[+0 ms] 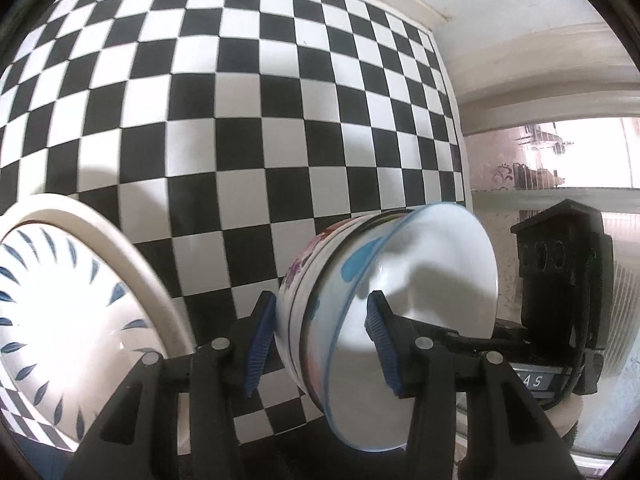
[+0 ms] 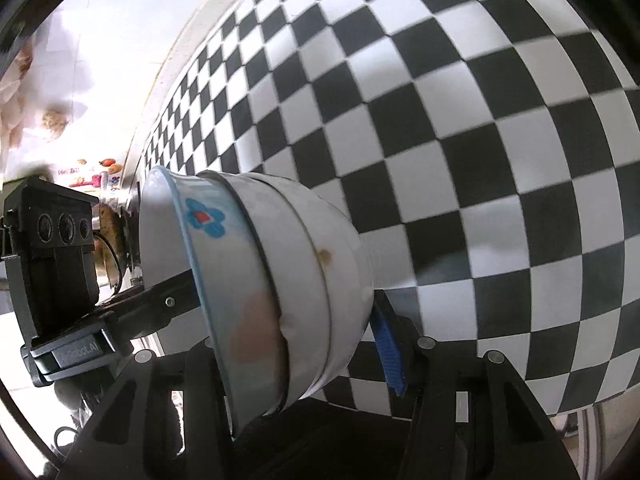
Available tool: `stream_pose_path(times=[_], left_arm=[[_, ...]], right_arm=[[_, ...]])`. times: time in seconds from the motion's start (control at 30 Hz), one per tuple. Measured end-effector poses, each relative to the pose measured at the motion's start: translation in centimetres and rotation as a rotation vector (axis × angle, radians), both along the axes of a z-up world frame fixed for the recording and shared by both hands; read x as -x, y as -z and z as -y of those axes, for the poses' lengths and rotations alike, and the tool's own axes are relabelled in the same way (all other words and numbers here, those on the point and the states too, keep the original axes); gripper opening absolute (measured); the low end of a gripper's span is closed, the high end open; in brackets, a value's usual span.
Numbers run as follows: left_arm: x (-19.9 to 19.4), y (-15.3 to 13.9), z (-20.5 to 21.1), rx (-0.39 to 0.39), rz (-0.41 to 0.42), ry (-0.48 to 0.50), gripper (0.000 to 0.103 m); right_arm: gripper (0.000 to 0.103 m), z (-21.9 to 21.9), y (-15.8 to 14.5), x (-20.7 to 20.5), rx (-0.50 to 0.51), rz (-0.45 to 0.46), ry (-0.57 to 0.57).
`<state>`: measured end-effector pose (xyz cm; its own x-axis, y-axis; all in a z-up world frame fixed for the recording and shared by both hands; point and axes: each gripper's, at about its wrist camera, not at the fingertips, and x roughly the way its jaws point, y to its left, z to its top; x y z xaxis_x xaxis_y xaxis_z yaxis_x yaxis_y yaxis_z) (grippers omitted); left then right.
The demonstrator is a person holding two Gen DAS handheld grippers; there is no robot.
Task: Organize plates and bowls
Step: 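Lift the pink-flowered bowl with both tools and carry it toward the plate stack, then lower the pink-flowered bowl onto the plate stack with both tools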
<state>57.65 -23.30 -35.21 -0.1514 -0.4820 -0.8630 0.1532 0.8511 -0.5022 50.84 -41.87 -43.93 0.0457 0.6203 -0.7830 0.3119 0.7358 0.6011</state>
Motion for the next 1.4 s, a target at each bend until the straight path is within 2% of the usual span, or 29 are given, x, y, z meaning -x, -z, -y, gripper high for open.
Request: stream_pose_path(times=[0.23, 0.67, 1.0, 1.4], left_arm=[[0.3, -1.8, -3.5, 0.001, 0.024, -0.053, 0.043], [1.6, -3.6, -12.2, -0.004, 0.047, -0.201, 0.043], [2.0, -2.6, -18.0, -0.02, 0.036, -0.291, 0.043], [2.2, -0.2, -21.6, -0.027, 0.012, -0.359, 0.043]], right_arm=[[0.053, -2.6, -1.5, -1.3, 0.0, 0.026, -0.062], [0.053, -11.2, -3.1, -2.9, -0.019, 0.056, -0.201], [0.053, -17.2, -2.0, -4.1, -0.016, 0.049, -0.3], [0.053, -22.1, 0.3, -5.5, 0.003, 0.034, -0.38]])
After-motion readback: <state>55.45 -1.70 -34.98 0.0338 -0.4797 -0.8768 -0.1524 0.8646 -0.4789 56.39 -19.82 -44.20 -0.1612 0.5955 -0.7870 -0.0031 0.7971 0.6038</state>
